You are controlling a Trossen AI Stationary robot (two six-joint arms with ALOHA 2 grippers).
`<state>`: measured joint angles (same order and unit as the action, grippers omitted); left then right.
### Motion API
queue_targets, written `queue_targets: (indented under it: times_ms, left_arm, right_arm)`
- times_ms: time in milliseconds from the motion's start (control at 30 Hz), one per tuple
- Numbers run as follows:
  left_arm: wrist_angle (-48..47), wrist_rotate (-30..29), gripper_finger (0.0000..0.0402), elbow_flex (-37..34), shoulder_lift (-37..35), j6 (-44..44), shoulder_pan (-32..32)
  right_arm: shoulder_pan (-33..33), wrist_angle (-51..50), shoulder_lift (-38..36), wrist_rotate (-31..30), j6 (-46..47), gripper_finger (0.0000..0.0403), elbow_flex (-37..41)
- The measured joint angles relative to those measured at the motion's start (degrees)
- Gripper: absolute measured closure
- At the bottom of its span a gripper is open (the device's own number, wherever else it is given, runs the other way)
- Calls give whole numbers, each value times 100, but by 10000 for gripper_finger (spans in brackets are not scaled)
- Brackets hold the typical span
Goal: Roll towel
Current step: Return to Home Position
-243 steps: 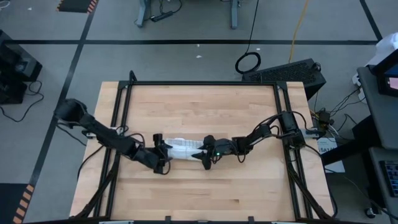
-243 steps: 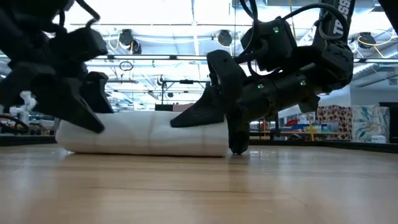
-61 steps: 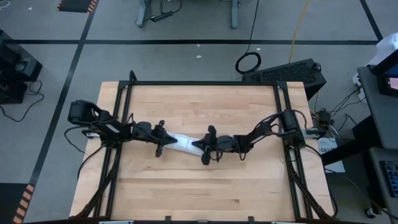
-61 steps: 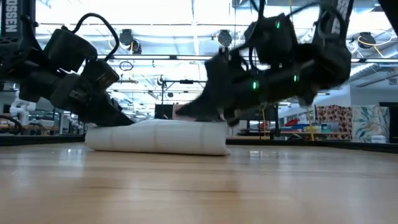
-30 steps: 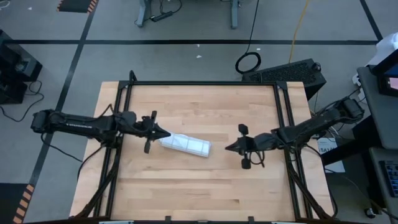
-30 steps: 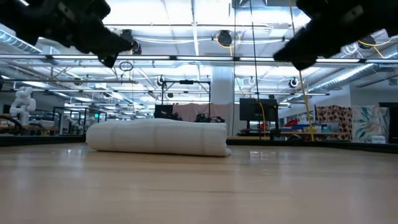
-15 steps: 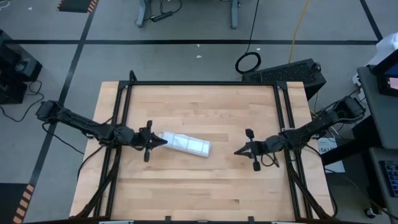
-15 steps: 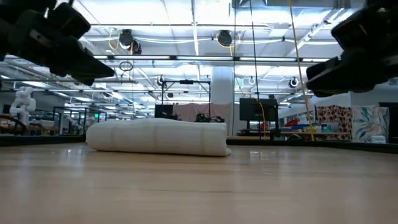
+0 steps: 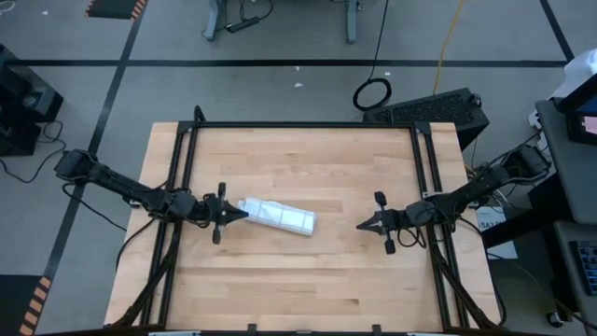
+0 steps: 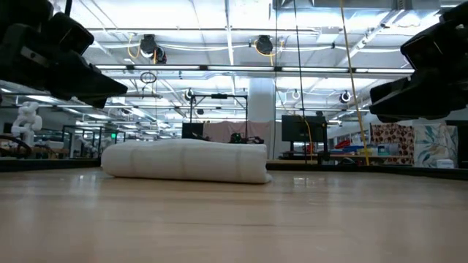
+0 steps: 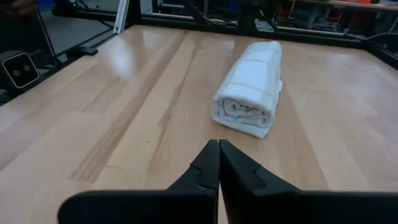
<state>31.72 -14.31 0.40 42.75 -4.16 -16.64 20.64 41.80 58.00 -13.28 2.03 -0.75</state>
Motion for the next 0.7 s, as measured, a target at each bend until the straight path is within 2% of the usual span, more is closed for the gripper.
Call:
queue_targets:
  times_ms: [233, 333, 700]
  left_arm:
    - [-505, -13, 397, -2, -489, -284, -77]
    - [-599, -37, 397, -4, -793, -50, -128]
    - [-2206, -593, 400, -6, -2165, 303, -140]
  right_arm:
    - [0, -94, -369, 13, -241, 403, -2]
    - [0, -280, -716, 115, -361, 403, -2]
    - [-4, -2105, -2799, 118, -699, 403, -4]
